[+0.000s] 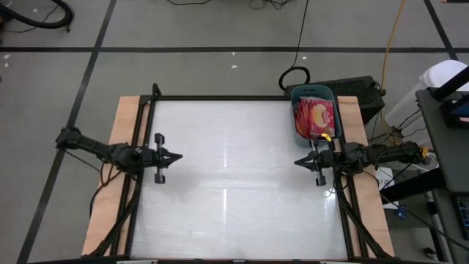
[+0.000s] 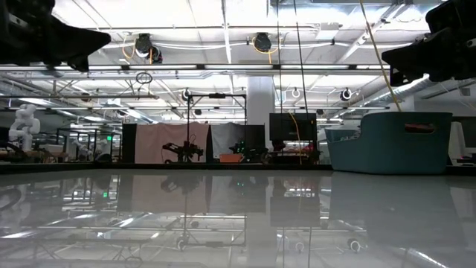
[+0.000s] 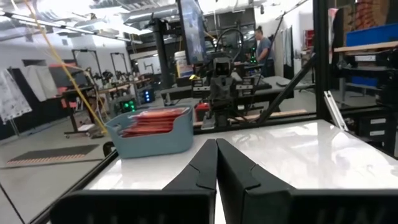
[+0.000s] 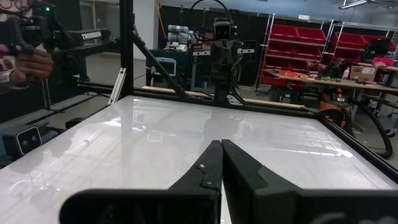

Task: Sort popcorn bags into baskets
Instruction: Return to Home Position

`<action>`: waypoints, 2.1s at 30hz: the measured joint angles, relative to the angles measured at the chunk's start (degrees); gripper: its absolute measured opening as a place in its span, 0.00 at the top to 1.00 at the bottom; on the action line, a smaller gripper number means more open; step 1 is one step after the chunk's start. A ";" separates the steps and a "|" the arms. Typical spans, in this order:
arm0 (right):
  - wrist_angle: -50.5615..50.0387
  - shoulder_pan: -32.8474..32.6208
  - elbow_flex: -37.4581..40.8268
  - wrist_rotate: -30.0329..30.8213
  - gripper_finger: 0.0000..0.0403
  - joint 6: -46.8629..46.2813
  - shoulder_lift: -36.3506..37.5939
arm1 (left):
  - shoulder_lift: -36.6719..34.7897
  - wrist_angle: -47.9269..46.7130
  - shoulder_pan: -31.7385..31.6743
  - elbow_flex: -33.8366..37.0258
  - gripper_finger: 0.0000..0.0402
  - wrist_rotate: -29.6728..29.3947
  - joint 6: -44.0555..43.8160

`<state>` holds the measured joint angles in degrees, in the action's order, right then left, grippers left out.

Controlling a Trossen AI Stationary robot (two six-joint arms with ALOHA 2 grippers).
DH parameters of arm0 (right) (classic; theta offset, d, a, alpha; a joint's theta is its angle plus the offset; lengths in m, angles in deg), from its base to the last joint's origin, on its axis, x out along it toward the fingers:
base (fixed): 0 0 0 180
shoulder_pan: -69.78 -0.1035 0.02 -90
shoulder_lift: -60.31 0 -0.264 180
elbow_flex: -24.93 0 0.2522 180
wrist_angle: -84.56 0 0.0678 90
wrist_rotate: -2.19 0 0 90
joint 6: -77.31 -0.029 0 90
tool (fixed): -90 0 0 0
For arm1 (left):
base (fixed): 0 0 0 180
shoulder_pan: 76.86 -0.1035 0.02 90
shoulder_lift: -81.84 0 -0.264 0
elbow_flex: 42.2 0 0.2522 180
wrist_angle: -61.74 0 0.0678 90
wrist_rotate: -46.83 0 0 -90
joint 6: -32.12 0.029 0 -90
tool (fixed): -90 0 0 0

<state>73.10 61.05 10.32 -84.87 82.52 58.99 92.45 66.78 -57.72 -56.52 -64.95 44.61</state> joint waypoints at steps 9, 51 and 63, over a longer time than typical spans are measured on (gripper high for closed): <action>0.01 0.00 0.00 0.00 1.00 0.00 0.00 | -9.51 -10.54 -4.01 0.00 0.99 1.18 0.04; 0.03 0.02 0.00 -0.02 1.00 -0.01 0.00 | -9.87 -17.36 -15.15 -0.06 0.91 18.99 -3.63; 0.03 0.02 0.00 -0.02 1.00 -0.02 0.00 | -9.87 -15.80 -15.15 0.01 0.91 18.78 -3.76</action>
<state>73.13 61.07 10.33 -84.89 82.50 58.99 82.58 50.99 -72.87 -56.50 -46.18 40.85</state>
